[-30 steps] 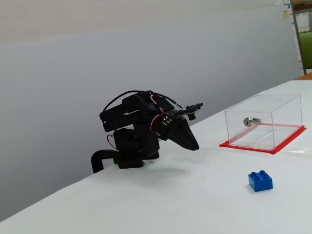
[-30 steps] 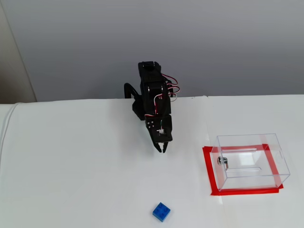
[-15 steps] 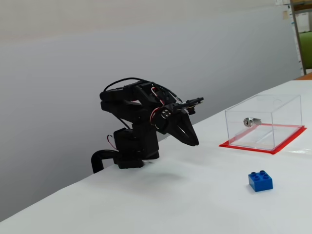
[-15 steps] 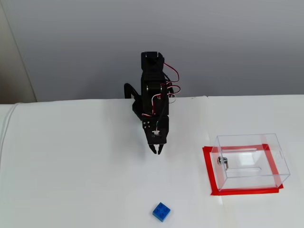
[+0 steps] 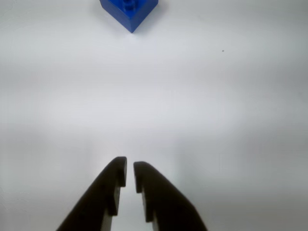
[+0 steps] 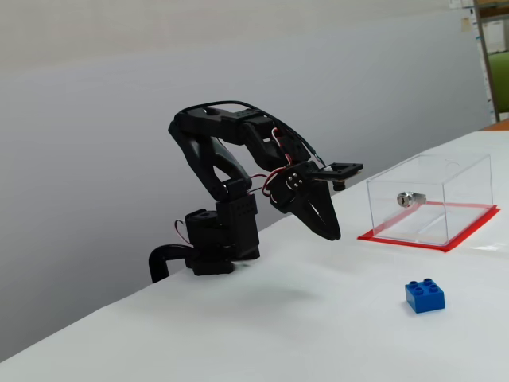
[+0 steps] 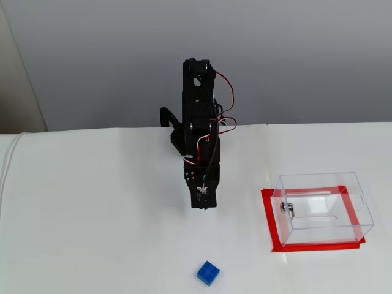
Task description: Pick the blue lego brick and place it into the transparent box
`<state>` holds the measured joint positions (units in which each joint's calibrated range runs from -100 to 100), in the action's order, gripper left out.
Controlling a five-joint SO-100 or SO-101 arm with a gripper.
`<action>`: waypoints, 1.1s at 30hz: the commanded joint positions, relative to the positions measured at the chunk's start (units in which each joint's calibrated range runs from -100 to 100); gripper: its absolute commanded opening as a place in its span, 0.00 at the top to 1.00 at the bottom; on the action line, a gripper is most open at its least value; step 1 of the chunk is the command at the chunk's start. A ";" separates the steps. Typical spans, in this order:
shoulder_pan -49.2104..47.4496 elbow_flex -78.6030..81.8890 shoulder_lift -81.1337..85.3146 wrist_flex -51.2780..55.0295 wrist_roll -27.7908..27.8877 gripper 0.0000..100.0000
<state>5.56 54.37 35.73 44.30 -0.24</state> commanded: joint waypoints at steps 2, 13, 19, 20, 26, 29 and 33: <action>1.51 -7.53 -6.92 -0.79 0.09 0.98; 2.17 -17.93 -15.58 -0.70 -0.38 0.98; 2.76 -21.19 -17.10 -0.79 -3.72 0.98; 2.84 -21.55 -17.36 -0.79 -4.30 0.98; 1.14 -26.79 -19.40 -0.79 -7.58 0.95; 0.10 -30.05 -20.92 -0.79 -8.78 0.88; 0.03 -34.84 -24.15 -0.35 -10.19 0.81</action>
<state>5.45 25.24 13.07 44.22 -9.53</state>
